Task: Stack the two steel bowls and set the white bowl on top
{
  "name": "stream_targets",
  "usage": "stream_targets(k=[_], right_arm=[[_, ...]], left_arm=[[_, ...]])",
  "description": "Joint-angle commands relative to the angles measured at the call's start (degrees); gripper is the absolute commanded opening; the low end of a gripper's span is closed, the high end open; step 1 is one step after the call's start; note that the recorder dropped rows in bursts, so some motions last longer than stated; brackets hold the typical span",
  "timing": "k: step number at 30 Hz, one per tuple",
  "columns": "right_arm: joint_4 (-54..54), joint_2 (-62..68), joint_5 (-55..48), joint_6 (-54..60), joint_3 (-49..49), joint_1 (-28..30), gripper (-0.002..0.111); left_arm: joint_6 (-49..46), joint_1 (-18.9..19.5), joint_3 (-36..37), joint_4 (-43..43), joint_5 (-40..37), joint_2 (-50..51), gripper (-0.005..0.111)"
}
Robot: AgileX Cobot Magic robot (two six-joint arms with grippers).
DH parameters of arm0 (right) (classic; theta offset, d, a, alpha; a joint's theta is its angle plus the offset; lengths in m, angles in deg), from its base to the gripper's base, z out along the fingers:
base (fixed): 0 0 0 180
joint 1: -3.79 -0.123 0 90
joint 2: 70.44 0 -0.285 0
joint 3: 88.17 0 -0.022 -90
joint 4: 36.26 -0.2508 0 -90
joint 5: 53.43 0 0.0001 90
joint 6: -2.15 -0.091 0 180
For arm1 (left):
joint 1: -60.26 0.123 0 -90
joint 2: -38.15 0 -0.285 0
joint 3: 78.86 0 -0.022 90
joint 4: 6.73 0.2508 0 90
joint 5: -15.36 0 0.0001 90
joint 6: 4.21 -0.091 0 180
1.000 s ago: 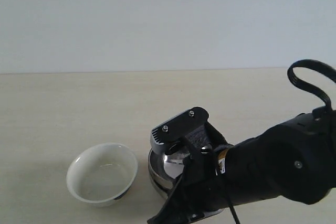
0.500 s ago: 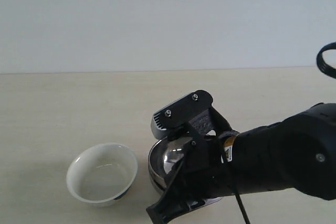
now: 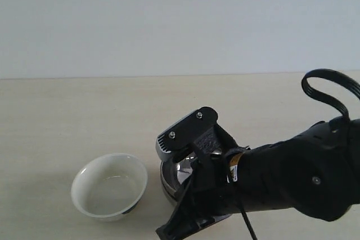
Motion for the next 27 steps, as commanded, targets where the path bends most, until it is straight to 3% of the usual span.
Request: stream_targets(k=[1, 6, 14, 20, 27], right_arm=[[0.61, 0.3, -0.83, -0.06, 0.24, 0.05, 0.0], [0.61, 1.74, -1.61, -0.43, 0.24, 0.05, 0.0], [4.21, -8.54, -2.12, -0.94, 0.24, 0.18, 0.0], [5.49, -11.47, -9.04, -4.01, 1.04, 8.06, 0.0], [5.49, -11.47, -1.97, -6.14, 8.92, 10.26, 0.0]], left_arm=[[0.27, -0.29, 0.17, 0.0, 0.43, -0.18, 0.004], [0.27, -0.29, 0.17, 0.0, 0.43, -0.18, 0.004], [0.27, -0.29, 0.17, 0.0, 0.43, -0.18, 0.004], [0.27, -0.29, 0.17, 0.0, 0.43, -0.18, 0.004], [0.27, -0.29, 0.17, 0.0, 0.43, -0.18, 0.004]])
